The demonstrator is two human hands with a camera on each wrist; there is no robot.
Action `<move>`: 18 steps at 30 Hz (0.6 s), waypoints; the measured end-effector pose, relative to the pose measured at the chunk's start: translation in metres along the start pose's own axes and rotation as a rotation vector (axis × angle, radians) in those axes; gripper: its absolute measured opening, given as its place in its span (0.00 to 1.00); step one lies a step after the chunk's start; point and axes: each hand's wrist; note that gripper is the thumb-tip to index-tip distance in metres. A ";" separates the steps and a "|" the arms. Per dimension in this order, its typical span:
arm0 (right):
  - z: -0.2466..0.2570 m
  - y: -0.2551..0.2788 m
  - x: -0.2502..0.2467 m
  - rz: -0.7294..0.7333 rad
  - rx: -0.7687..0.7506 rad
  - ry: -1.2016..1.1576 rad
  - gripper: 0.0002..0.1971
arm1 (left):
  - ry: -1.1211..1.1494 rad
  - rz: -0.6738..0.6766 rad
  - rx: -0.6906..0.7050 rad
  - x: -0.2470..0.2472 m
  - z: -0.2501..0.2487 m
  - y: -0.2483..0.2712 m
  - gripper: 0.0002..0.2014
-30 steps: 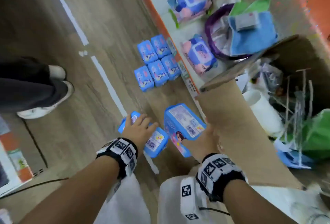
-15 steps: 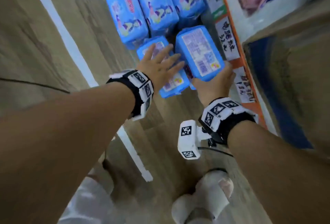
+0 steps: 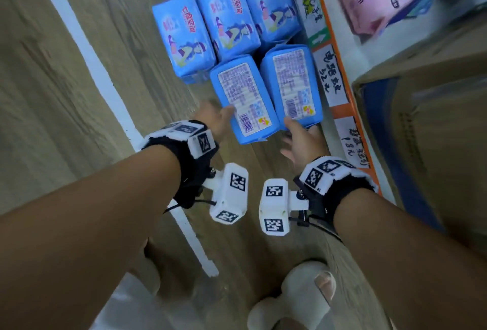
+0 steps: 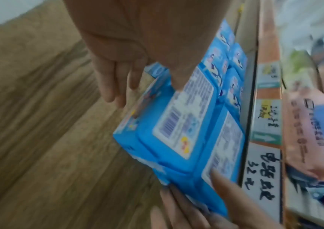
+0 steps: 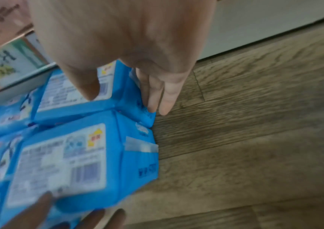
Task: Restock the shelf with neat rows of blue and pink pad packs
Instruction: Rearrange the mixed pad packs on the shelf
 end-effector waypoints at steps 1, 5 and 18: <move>0.003 -0.003 0.001 -0.002 0.008 -0.037 0.24 | -0.003 0.038 -0.020 0.004 -0.007 0.000 0.21; 0.010 -0.014 -0.002 -0.015 0.009 -0.146 0.23 | -0.024 0.039 -0.115 0.022 -0.033 -0.002 0.20; 0.012 -0.009 -0.006 0.125 -0.017 -0.033 0.12 | 0.041 0.016 -0.108 0.024 -0.038 -0.003 0.20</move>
Point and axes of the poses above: each hand's wrist, its own y-axis away from the middle knuckle, its own x-axis out of the palm, z = x × y
